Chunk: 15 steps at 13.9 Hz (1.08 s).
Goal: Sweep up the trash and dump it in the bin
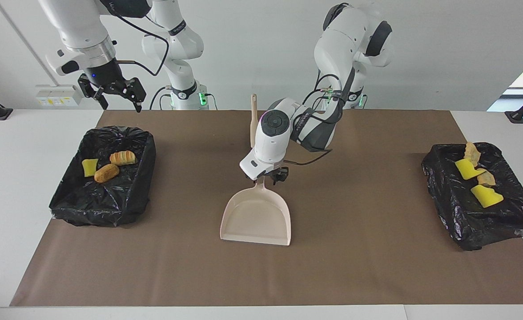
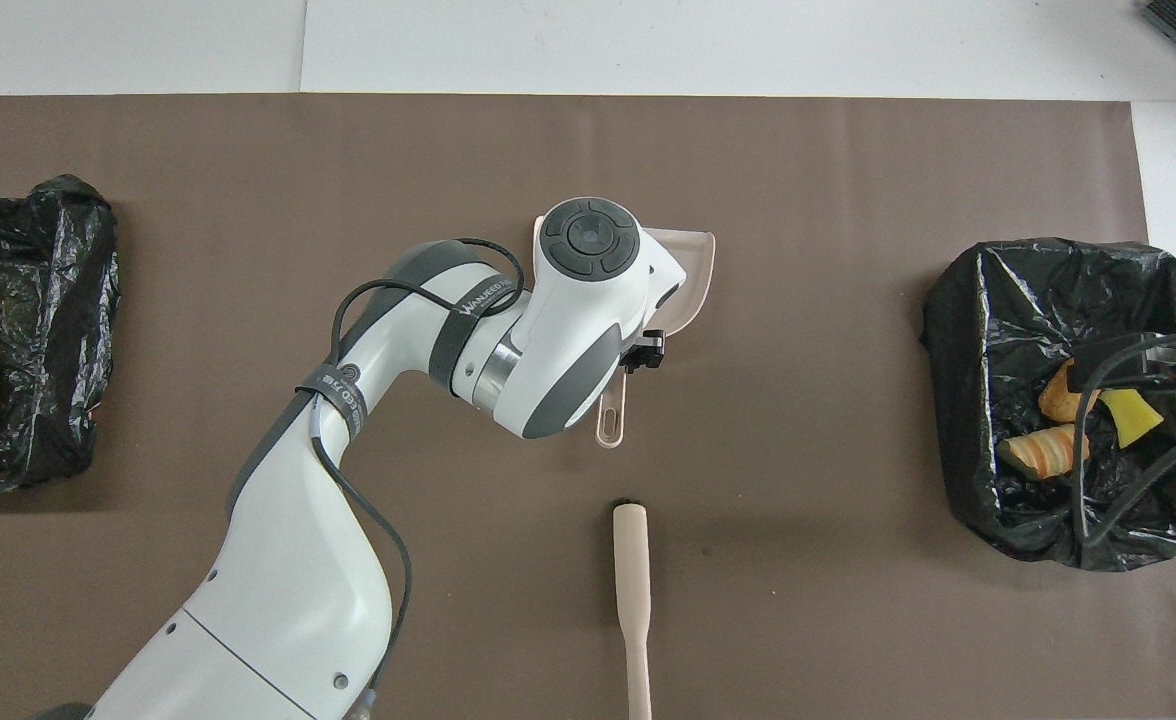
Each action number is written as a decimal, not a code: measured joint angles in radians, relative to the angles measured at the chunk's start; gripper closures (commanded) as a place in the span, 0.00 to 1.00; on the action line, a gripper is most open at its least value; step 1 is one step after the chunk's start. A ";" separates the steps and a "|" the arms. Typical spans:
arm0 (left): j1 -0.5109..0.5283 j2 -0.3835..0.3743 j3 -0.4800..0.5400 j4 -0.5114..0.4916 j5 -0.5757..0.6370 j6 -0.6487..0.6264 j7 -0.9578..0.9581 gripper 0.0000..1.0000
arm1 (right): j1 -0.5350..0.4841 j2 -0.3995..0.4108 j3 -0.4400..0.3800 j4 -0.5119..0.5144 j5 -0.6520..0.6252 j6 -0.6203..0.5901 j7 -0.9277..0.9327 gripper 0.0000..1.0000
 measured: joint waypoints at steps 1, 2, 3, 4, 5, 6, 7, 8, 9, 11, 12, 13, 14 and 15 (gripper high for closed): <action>0.012 -0.023 0.004 -0.001 0.003 -0.006 0.000 0.00 | -0.002 0.000 0.000 0.000 0.000 0.002 0.000 0.00; 0.030 -0.056 0.007 -0.006 0.005 -0.017 0.000 0.00 | -0.003 0.000 0.000 0.000 0.000 0.002 0.000 0.00; 0.056 -0.100 0.008 -0.017 0.007 -0.028 0.004 0.00 | -0.005 0.000 0.000 0.000 0.000 0.002 0.000 0.00; 0.082 -0.149 0.009 -0.035 0.008 -0.038 0.018 0.00 | -0.005 0.000 0.000 0.000 0.000 0.002 0.000 0.00; 0.111 -0.206 0.011 -0.063 0.009 -0.045 0.046 0.00 | -0.005 0.000 0.001 0.000 0.000 0.002 0.000 0.00; 0.139 -0.262 0.011 -0.094 0.010 -0.058 0.087 0.00 | -0.005 0.000 0.001 0.000 0.000 0.002 0.000 0.00; 0.170 -0.326 0.011 -0.132 0.010 -0.079 0.142 0.00 | -0.005 0.000 0.001 0.000 0.000 0.002 0.000 0.00; 0.205 -0.400 0.012 -0.178 0.010 -0.111 0.208 0.00 | -0.005 0.000 0.001 0.000 0.000 0.002 0.000 0.00; 0.237 -0.465 0.013 -0.215 0.010 -0.145 0.264 0.00 | -0.005 0.000 0.001 0.000 0.000 0.001 0.000 0.00; 0.291 -0.573 0.014 -0.260 0.010 -0.220 0.349 0.00 | -0.005 -0.001 0.001 -0.001 0.000 -0.007 0.000 0.00; 0.312 -0.615 0.014 -0.271 0.010 -0.246 0.382 0.00 | -0.006 -0.001 0.001 -0.003 0.000 -0.009 0.000 0.00; 0.329 -0.644 0.016 -0.275 0.010 -0.266 0.409 0.00 | -0.008 -0.002 0.001 -0.005 0.000 -0.009 0.000 0.00; 0.348 -0.668 0.019 -0.273 0.010 -0.298 0.435 0.00 | -0.009 -0.003 0.000 -0.006 0.000 -0.009 0.000 0.00; 0.367 -0.684 0.022 -0.260 0.007 -0.340 0.463 0.00 | -0.009 -0.004 0.000 -0.009 0.000 -0.009 0.000 0.00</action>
